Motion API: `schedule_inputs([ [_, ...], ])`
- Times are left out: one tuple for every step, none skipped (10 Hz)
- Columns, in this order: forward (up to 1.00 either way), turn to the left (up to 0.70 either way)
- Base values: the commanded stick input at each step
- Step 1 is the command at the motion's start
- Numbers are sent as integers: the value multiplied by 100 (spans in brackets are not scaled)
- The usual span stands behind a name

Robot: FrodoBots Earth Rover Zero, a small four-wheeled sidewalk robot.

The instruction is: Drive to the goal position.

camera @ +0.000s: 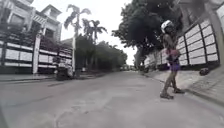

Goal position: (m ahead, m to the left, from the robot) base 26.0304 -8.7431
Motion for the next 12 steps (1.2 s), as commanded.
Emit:
schedule_inputs([
  [50,0],
  [50,0],
  [50,0],
  [50,0],
  [50,0],
  [50,0],
  [50,0],
  [50,0],
  [50,0],
  [50,0],
  [50,0],
  [50,0],
])
